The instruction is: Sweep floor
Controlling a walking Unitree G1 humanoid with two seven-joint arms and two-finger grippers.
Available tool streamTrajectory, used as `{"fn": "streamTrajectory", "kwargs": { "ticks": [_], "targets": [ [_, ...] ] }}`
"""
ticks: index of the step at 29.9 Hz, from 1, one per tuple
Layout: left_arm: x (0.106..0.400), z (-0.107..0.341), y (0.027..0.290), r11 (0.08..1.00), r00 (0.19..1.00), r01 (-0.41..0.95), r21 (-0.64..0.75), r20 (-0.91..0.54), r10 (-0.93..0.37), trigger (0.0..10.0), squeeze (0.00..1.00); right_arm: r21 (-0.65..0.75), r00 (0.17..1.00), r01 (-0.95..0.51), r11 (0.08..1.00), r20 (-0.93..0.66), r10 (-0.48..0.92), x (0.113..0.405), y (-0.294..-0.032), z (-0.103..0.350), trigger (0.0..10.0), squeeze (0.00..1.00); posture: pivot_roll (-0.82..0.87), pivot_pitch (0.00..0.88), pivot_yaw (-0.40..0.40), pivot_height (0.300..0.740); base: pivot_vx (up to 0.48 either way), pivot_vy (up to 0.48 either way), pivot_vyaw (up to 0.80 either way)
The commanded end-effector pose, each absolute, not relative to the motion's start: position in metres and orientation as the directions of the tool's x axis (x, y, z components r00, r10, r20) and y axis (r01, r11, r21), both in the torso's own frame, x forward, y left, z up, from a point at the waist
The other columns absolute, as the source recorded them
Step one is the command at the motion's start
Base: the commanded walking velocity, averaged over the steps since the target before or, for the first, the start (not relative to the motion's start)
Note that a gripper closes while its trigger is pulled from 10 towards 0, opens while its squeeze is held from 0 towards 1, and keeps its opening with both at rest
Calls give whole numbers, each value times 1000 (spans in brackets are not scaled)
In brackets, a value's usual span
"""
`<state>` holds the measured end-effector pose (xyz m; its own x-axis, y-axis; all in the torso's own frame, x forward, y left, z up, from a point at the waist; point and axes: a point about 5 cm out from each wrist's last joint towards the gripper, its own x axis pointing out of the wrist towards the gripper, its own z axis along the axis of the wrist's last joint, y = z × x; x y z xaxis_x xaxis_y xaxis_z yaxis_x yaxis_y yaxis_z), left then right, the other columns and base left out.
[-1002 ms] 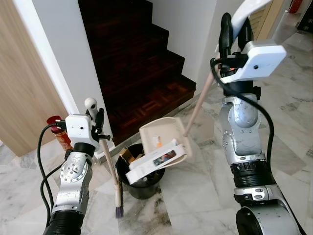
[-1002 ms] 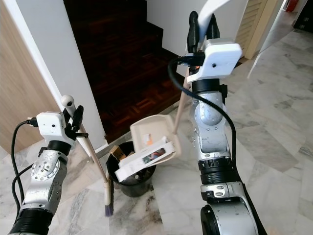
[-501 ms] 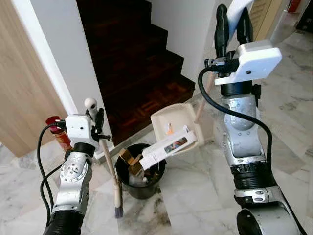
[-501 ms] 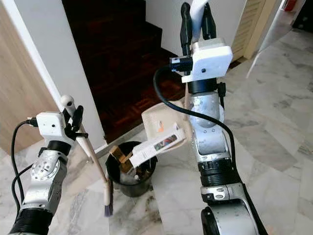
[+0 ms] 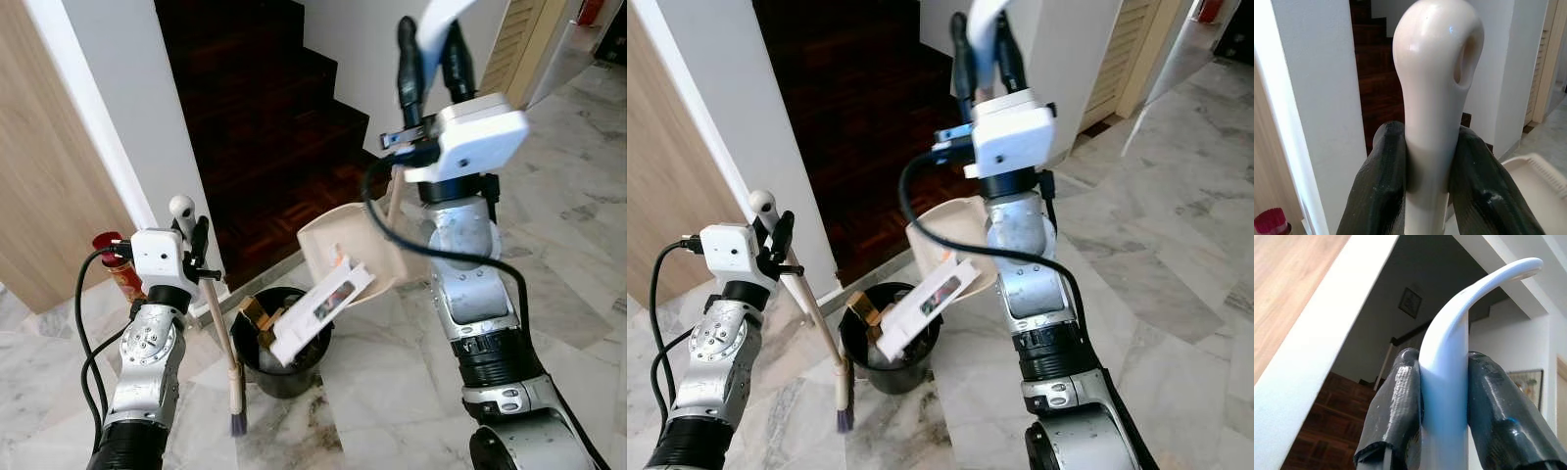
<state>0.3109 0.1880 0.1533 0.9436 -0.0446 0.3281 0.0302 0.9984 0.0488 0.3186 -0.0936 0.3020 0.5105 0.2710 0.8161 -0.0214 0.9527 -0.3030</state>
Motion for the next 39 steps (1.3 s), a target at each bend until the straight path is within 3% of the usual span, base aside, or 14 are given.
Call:
{"fn": "streamTrajectory", "kwargs": {
  "ticks": [1,13,23,29,35,39],
  "targets": [
    [311,164,186,998,921,33,52,385,-50,10000,0,-305,402,-12,952,870,284,305,-90,319,10000,0,36,37,-32,740,0,0,0],
    [311,164,185,998,921,33,52,386,-50,10000,0,-317,414,20,948,866,280,307,-92,318,10000,0,36,36,-33,740,0,0,0],
    [312,164,184,998,920,38,53,388,-55,10000,0,-291,444,246,925,882,160,321,-136,331,10000,0,35,13,-31,740,0,0,0],
    [313,165,183,998,920,46,52,388,-62,10000,0,-279,451,296,913,884,124,324,-149,335,10000,0,34,12,-31,740,0,0,0],
    [313,163,182,997,923,56,55,377,-72,10000,0,-16,617,157,988,782,-86,342,-164,319,10000,0,40,28,-28,740,0,0,0],
    [313,163,183,997,924,57,56,374,-74,10000,0,117,682,112,987,714,-163,347,-173,309,10000,0,36,34,-24,740,0,0,0]
  ]
}}
